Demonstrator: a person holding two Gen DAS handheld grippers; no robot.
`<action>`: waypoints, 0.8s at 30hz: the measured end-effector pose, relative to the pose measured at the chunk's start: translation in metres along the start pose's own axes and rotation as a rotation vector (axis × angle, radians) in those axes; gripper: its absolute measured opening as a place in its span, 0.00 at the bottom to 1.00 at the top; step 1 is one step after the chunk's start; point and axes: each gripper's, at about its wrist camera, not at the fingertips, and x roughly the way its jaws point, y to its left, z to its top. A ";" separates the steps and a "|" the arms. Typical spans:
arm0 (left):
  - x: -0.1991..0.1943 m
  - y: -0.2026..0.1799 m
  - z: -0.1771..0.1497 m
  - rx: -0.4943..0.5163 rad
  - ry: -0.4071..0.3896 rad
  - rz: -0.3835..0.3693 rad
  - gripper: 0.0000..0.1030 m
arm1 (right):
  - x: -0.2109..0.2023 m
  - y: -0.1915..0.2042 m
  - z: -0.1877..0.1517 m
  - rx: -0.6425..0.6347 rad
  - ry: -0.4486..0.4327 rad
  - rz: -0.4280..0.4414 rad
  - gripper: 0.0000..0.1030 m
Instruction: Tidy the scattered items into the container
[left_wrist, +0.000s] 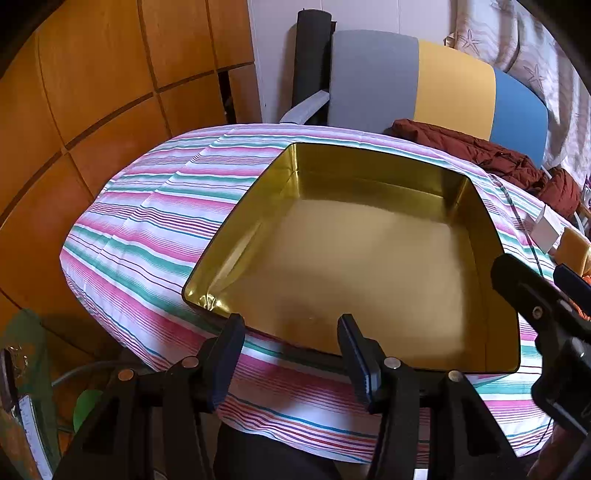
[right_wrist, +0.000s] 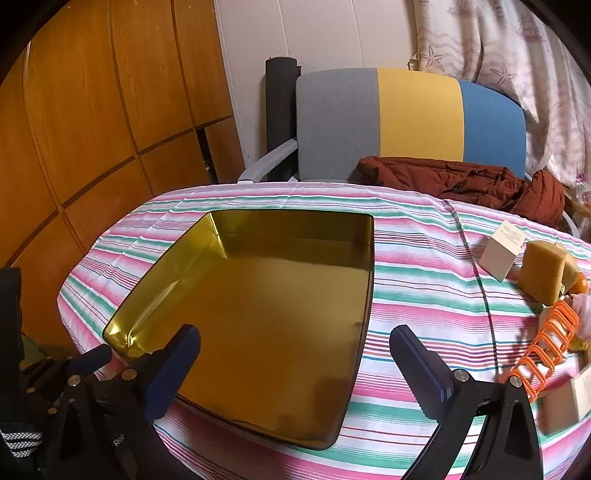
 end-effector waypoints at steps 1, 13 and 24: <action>0.000 0.000 0.000 0.001 0.000 0.002 0.51 | 0.000 0.000 0.000 0.001 -0.001 0.000 1.00; 0.000 -0.006 -0.001 0.012 0.007 -0.001 0.51 | -0.002 -0.001 -0.001 0.001 -0.004 0.008 1.00; -0.006 -0.028 -0.005 0.062 -0.003 -0.055 0.51 | -0.011 -0.019 -0.004 0.023 -0.023 -0.029 1.00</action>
